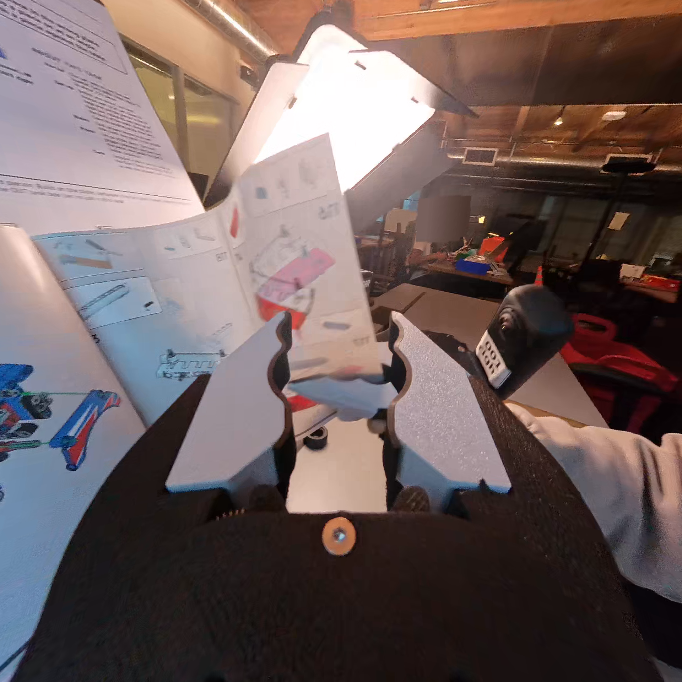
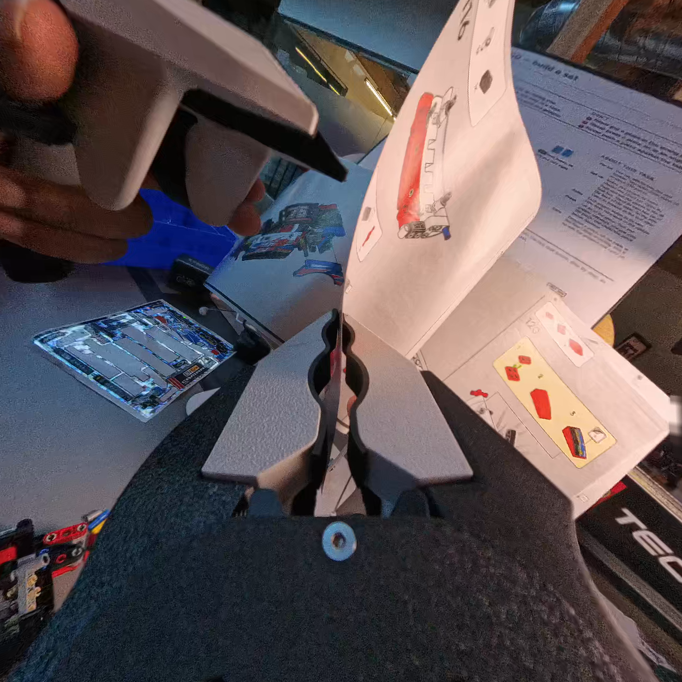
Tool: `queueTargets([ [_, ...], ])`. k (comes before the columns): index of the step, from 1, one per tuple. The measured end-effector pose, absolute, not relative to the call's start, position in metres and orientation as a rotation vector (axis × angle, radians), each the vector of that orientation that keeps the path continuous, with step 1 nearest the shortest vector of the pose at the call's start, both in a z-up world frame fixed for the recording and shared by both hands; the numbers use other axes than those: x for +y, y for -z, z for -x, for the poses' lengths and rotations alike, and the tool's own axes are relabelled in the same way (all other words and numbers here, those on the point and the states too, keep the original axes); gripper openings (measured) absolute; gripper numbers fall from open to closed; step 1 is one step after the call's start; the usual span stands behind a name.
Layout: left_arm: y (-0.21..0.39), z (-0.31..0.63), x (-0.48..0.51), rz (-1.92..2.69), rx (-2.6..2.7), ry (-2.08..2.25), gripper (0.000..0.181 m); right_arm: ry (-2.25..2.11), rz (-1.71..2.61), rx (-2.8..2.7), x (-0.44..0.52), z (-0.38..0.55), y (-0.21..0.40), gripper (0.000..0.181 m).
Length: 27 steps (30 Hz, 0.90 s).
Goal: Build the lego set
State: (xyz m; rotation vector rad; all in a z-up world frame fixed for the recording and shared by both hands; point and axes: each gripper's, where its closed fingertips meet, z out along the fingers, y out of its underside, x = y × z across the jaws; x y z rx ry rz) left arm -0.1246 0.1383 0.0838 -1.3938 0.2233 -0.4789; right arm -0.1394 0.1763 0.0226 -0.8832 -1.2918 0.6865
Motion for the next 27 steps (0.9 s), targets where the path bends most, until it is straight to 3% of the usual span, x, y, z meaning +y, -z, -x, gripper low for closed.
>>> queueTargets([
  [3, -0.083, 0.127, 0.136, 1.448, 0.196, 0.391, 0.055, -0.547, 0.829, -1.351, 0.158, 0.166, -0.015, 0.000],
  [6, -0.075, 0.159, 0.136, 1.485, 0.097, 0.221, 0.024, -0.503, 0.815, -1.401, 0.147, 0.185, -0.009, 0.002],
  [7, -0.072, 0.172, 0.134, 1.495, 0.063, 0.175, 0.004, -0.524, 0.803, -1.430, 0.140, 0.189, -0.006, 0.007],
  [8, -0.069, 0.183, 0.131, 1.512, 0.045, 0.134, 0.000, -0.557, 0.796, -1.457, 0.133, 0.190, -0.004, 0.015],
  [11, -0.061, 0.223, 0.122, 1.546, 0.020, 0.018, 0.000, -0.839, 0.808, -1.619, 0.101, 0.180, 0.006, 0.050],
  [12, -0.059, 0.238, 0.117, 1.552, 0.005, -0.005, 0.000, -0.958, 0.848, -1.668, 0.095, 0.173, 0.008, 0.054],
  [16, -0.051, 0.288, 0.104, 1.598, -0.065, 0.021, 0.000, -1.007, 0.928, -1.588, 0.138, 0.157, -0.003, 0.042],
  [20, -0.041, 0.335, 0.099, 1.624, -0.153, -0.021, 0.000, -0.762, 1.055, -1.519, 0.199, 0.171, 0.005, 0.033],
  [25, -0.048, 0.366, 0.082, 1.509, -0.245, -0.165, 0.000, -0.468, 0.934, -1.592, 0.189, 0.226, 0.015, 0.028],
  [27, -0.056, 0.360, 0.063, 1.433, -0.267, -0.239, 0.009, -0.330, 0.932, -1.605, 0.191, 0.243, 0.018, 0.026],
])
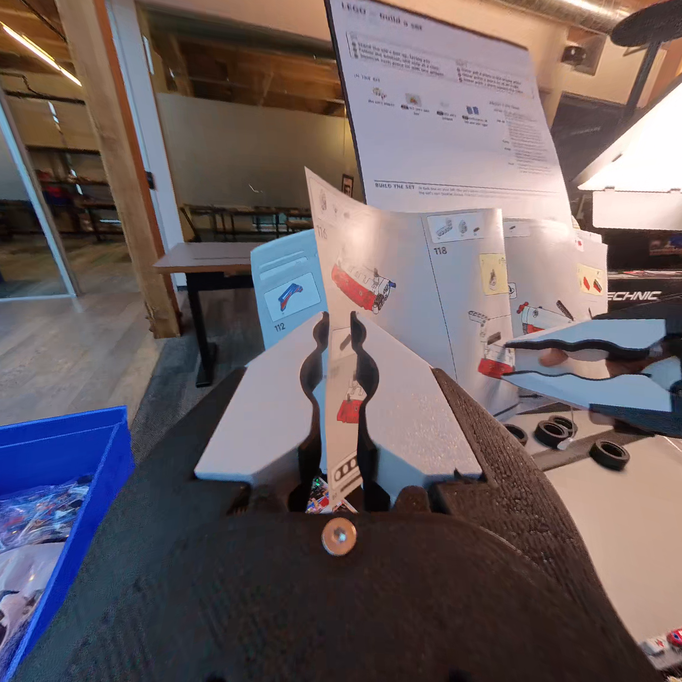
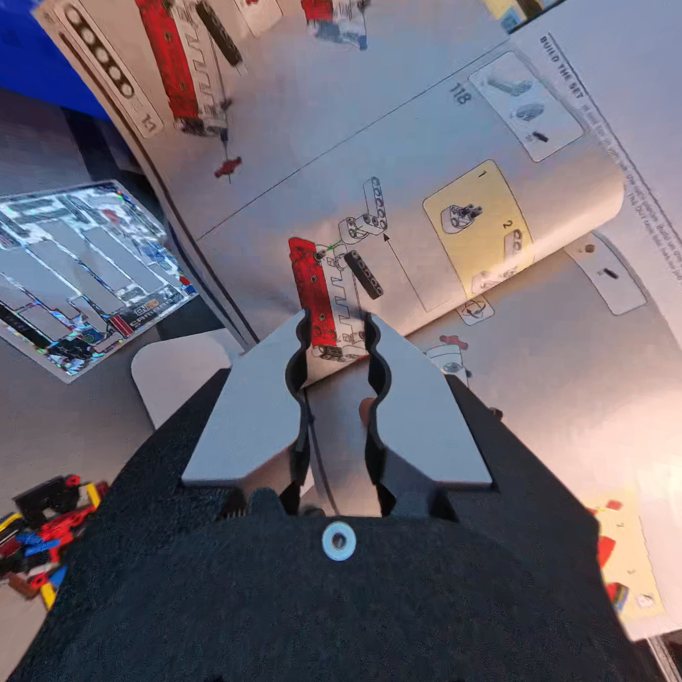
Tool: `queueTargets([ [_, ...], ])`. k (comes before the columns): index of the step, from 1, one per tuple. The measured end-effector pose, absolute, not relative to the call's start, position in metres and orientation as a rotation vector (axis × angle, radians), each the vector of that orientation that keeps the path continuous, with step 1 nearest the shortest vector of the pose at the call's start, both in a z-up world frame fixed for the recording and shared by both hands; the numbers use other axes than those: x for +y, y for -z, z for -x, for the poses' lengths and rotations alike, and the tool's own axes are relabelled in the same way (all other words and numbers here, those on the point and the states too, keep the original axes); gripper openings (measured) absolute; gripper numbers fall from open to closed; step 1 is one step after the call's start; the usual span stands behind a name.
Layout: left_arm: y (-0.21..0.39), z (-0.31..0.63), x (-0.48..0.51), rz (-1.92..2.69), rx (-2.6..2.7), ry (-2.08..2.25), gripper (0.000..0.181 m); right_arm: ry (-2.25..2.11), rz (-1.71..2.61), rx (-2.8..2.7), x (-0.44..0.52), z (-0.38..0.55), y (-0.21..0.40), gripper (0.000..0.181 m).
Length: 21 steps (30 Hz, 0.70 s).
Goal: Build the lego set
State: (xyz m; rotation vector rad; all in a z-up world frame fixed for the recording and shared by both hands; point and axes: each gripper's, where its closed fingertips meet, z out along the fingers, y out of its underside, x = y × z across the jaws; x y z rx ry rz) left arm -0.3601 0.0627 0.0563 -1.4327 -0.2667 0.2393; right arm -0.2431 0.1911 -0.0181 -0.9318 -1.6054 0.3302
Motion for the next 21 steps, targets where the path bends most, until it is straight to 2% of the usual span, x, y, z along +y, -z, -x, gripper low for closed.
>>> queueTargets([
  [3, -0.048, 0.338, 0.039, 1.380, -0.274, -0.256, 0.012, -0.163, 0.901, -1.609, 0.196, 0.257, 0.022, 0.022],
  [5, -0.019, 0.324, 0.037, 1.445, -0.303, -0.156, 0.023, -0.112, 0.885, -1.598, 0.198, 0.260, 0.022, 0.019],
  [6, -0.004, 0.320, 0.037, 1.462, -0.333, -0.081, 0.023, -0.103, 0.878, -1.596, 0.199, 0.260, 0.022, 0.019],
  [12, 0.100, 0.274, 0.089, 1.470, -0.668, 0.775, 0.057, -0.114, 0.877, -1.586, 0.201, 0.261, 0.020, 0.013],
  [17, 0.129, 0.313, 0.127, 1.201, -0.973, 0.924, 0.069, -0.127, 0.943, -1.572, 0.203, 0.262, 0.017, 0.006],
  [18, 0.126, 0.322, 0.131, 1.122, -1.002, 0.949, 0.062, -0.136, 0.955, -1.557, 0.203, 0.264, 0.014, 0.001],
  [21, 0.119, 0.336, 0.136, 0.944, -1.031, 1.014, 0.025, -0.102, 0.916, -1.556, 0.204, 0.268, 0.012, 0.000],
])
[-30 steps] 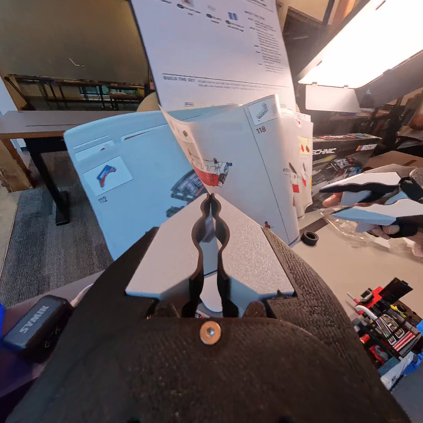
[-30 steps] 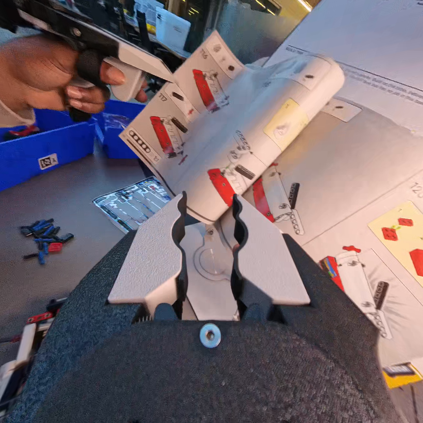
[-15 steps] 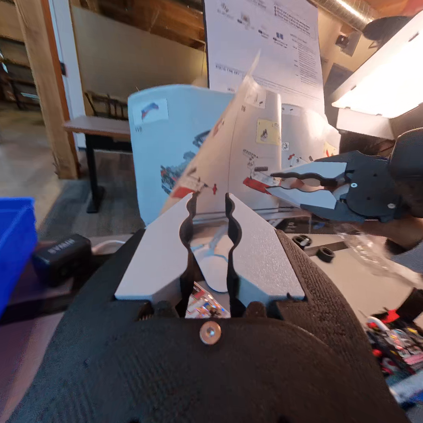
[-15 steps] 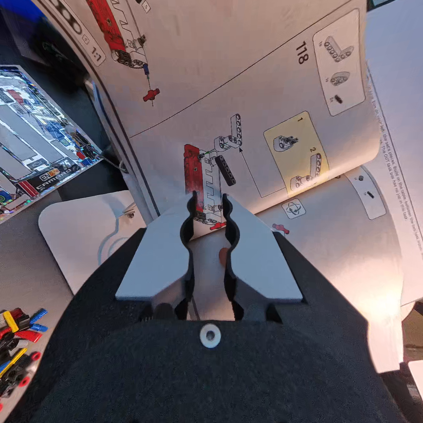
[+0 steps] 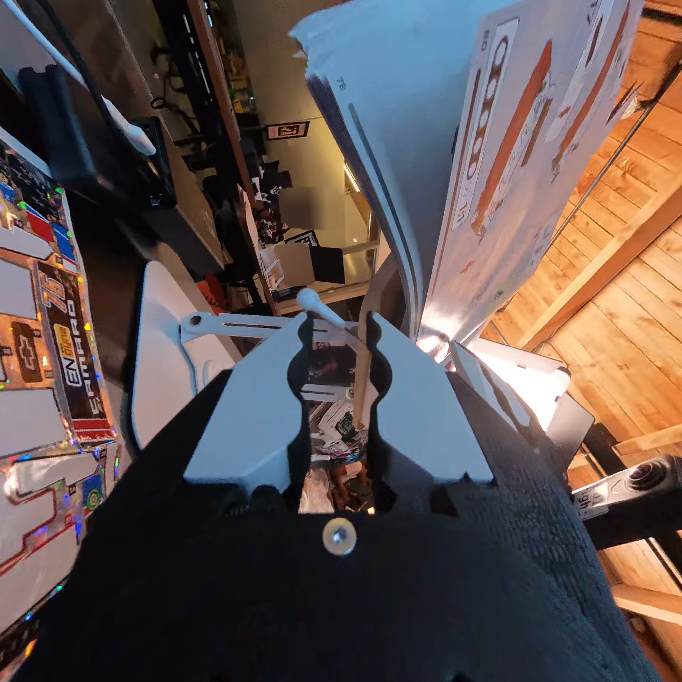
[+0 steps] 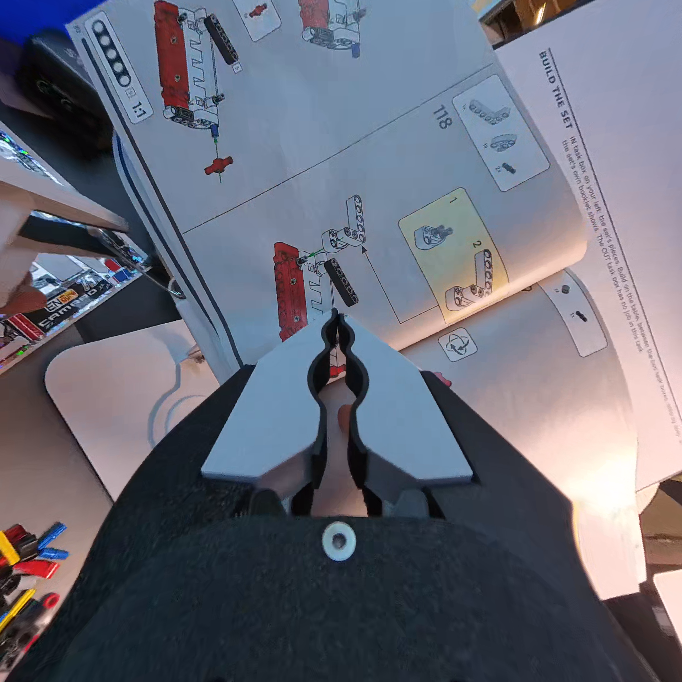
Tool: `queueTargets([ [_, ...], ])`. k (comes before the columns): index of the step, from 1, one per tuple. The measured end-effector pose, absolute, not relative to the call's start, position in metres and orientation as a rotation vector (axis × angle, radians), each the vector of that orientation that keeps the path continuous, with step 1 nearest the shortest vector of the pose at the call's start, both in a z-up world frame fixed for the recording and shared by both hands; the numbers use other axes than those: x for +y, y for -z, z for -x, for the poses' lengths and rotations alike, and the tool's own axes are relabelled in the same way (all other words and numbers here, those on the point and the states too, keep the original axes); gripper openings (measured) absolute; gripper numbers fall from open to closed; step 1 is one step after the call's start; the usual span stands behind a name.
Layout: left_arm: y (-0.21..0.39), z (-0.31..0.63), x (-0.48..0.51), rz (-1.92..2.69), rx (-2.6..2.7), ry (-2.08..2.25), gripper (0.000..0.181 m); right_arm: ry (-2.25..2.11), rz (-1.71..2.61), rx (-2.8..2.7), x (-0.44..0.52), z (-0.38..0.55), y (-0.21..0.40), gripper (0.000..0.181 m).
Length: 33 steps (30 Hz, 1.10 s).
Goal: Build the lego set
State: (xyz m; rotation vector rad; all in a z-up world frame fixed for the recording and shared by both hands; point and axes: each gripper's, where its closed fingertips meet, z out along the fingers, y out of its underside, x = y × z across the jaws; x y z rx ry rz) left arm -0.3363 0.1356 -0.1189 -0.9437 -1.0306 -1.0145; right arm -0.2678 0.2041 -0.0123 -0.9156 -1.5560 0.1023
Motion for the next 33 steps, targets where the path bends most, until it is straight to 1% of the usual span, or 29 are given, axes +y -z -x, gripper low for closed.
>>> queueTargets([
  [1, 0.118, 0.335, 0.137, 0.951, -1.011, 1.012, 0.017, -0.089, 0.898, -1.559, 0.204, 0.269, 0.013, 0.000],
  [7, 0.083, 0.335, 0.119, 0.947, -0.865, 0.917, 0.005, -0.119, 0.849, -1.580, 0.202, 0.271, 0.018, 0.002],
  [9, 0.071, 0.333, 0.117, 1.000, -0.829, 0.877, 0.004, -0.154, 0.849, -1.612, 0.197, 0.271, 0.022, 0.009],
  [16, 0.046, 0.338, 0.138, 1.219, -0.690, 0.717, 0.003, -0.113, 0.807, -1.650, 0.190, 0.273, 0.028, 0.014],
  [19, 0.038, 0.337, 0.150, 1.329, -0.611, 0.624, 0.003, -0.103, 0.750, -1.746, 0.180, 0.265, 0.040, 0.018],
  [25, 0.032, 0.334, 0.160, 1.463, -0.488, 0.495, 0.004, 0.083, 0.601, -1.815, 0.183, 0.249, 0.063, 0.011],
  [29, 0.023, 0.321, 0.160, 1.505, -0.397, 0.391, 0.003, 0.071, 0.641, -1.796, 0.192, 0.260, 0.060, 0.000],
  [33, 0.019, 0.310, 0.160, 1.564, -0.282, 0.249, 0.003, 0.015, 0.753, -1.764, 0.196, 0.269, 0.058, 0.000],
])
